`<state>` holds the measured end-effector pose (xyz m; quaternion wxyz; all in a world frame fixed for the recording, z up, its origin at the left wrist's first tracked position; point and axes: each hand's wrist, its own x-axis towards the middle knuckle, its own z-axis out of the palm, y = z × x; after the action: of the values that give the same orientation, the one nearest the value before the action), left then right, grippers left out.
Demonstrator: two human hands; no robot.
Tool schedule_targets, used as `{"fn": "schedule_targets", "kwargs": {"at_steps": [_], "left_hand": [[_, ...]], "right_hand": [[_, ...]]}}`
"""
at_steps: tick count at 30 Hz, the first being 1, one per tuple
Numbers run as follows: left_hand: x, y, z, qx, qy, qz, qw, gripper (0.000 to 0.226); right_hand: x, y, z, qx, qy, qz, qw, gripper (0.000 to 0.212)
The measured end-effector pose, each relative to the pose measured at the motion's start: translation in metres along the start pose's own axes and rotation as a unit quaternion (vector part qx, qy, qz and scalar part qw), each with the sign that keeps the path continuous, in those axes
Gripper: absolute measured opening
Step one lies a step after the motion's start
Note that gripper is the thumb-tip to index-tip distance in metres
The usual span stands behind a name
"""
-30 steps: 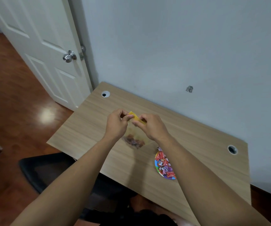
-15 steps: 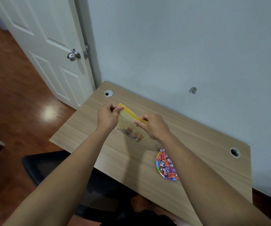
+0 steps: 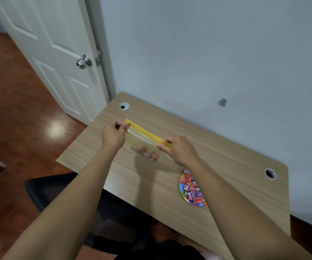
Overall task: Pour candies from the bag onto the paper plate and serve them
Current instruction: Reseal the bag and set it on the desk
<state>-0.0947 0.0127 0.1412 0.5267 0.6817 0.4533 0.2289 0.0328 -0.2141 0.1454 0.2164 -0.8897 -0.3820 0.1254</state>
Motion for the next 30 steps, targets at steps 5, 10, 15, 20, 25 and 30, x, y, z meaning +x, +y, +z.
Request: {"fn": "schedule_targets", "kwargs": {"at_steps": [5,10,15,20,25,30], "left_hand": [[0.002,-0.004,0.0,0.016,-0.002,-0.004,1.0,0.027],[0.001,-0.008,0.0,0.019,-0.012,0.0,1.0,0.022],[0.0,-0.014,0.001,0.017,-0.024,0.0,1.0,0.024],[0.001,-0.024,0.002,0.016,-0.037,-0.005,0.999,0.021],[0.005,-0.034,-0.002,0.006,-0.067,-0.021,0.998,0.02],[0.009,-0.043,-0.004,-0.01,-0.077,-0.039,0.996,0.023]], "right_hand": [[-0.004,0.003,-0.002,-0.002,-0.001,-0.002,1.0,0.041],[-0.007,0.005,-0.003,-0.007,-0.011,-0.002,1.0,0.049],[-0.01,0.01,-0.002,-0.044,-0.012,-0.008,0.999,0.061],[-0.013,0.012,0.0,-0.077,-0.006,-0.029,0.997,0.065],[-0.014,0.014,0.001,-0.085,-0.027,-0.054,0.995,0.053],[-0.011,0.013,0.001,-0.077,-0.062,-0.065,0.993,0.042]]}}
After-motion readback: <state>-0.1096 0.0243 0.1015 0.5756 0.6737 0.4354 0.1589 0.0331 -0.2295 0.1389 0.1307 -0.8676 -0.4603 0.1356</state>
